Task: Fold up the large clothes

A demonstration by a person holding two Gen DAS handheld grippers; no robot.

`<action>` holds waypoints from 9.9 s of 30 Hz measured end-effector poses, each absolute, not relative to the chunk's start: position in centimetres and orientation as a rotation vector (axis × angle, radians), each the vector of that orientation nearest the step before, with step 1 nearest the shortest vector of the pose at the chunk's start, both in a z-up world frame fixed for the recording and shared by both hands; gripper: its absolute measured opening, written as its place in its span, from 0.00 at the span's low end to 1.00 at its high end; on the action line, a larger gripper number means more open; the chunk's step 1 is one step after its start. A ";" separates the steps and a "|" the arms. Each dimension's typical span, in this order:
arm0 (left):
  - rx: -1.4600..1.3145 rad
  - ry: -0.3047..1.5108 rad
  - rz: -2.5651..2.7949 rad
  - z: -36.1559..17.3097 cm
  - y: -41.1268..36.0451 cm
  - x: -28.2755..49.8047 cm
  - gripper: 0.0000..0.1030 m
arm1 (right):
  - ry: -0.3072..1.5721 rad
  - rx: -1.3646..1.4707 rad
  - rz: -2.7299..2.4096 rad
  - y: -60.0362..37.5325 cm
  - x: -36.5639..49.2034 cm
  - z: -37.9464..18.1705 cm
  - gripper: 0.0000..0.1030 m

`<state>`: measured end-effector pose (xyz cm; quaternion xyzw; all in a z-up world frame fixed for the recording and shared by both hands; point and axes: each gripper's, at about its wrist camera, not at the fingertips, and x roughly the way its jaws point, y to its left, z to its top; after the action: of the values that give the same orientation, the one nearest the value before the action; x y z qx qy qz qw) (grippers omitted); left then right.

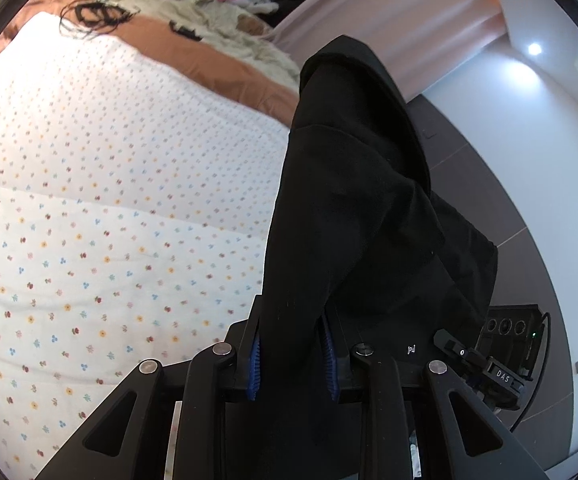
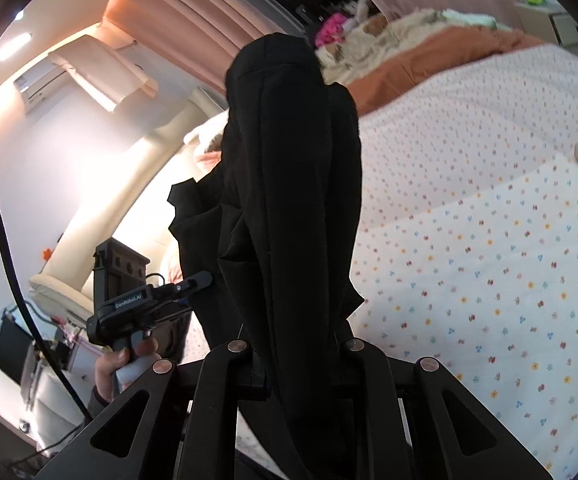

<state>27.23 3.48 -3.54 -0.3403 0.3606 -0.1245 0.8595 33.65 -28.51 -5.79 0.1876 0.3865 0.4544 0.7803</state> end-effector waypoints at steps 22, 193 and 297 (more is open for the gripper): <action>-0.605 0.662 -0.534 5.9 -7.8 28.2 0.24 | 0.593 0.333 0.836 -41.6 27.8 5.1 0.16; -0.165 0.560 -0.396 15.3 -11.4 14.2 1.00 | 0.551 0.227 0.043 -52.1 13.5 4.9 1.00; -0.103 0.303 -0.046 6.1 -9.4 -14.9 1.00 | 0.439 0.083 0.255 -42.0 -8.7 -2.0 1.00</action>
<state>-14.92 -9.40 6.08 -0.0513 0.1506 -0.0229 0.9870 -8.70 -42.00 -2.05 0.0412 0.2172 0.1262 0.9671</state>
